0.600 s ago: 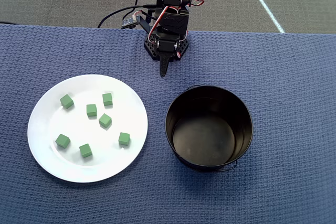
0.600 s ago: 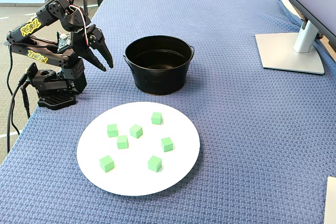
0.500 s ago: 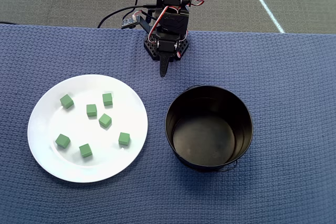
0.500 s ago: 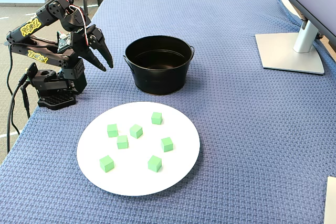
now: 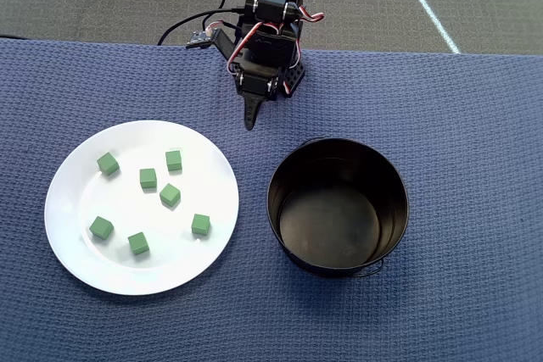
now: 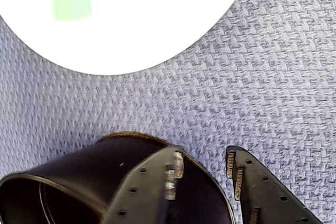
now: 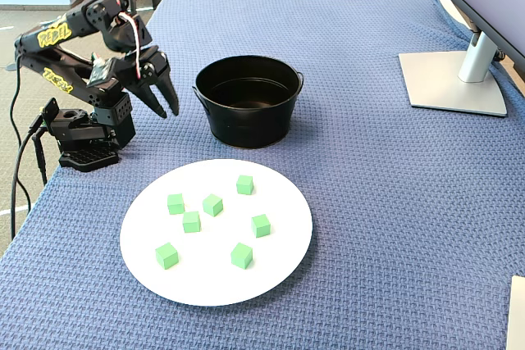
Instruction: Pick up the green cubes from the white plate and place them in the black recipient
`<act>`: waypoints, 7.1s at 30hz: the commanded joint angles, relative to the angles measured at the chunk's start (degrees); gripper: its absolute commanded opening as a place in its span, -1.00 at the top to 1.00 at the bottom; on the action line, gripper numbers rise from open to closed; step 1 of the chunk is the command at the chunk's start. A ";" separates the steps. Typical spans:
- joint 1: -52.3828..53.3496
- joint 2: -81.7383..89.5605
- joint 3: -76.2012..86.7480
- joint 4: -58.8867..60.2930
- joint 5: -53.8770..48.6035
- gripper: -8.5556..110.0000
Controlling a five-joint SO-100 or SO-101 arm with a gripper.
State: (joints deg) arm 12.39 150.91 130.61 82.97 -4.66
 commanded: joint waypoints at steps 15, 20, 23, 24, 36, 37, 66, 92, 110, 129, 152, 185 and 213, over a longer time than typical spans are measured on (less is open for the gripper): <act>33.31 -43.15 -11.16 -41.66 -67.32 0.51; 33.75 -46.58 -9.93 -43.33 -74.09 0.51; 33.75 -45.88 -5.54 -44.56 -75.76 0.51; 33.93 -45.26 -3.87 -45.26 -76.90 0.51; 35.86 -44.82 0.88 -45.97 -76.55 0.52; 35.86 -45.18 1.32 -46.93 -76.03 0.52; 29.71 -43.51 5.36 -47.64 -55.90 0.53; -0.09 -52.91 -75.85 15.29 -6.42 0.86; -26.98 -63.02 -56.07 2.72 -0.09 0.23; 14.68 -71.89 -71.37 1.93 -4.92 0.11; 6.59 -85.52 -58.18 -7.73 -9.23 0.32; -6.68 -51.33 -70.84 8.61 2.11 0.86; -7.29 -52.21 -72.25 12.04 0.26 -0.03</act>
State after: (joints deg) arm -6.86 93.69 63.98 92.20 -1.93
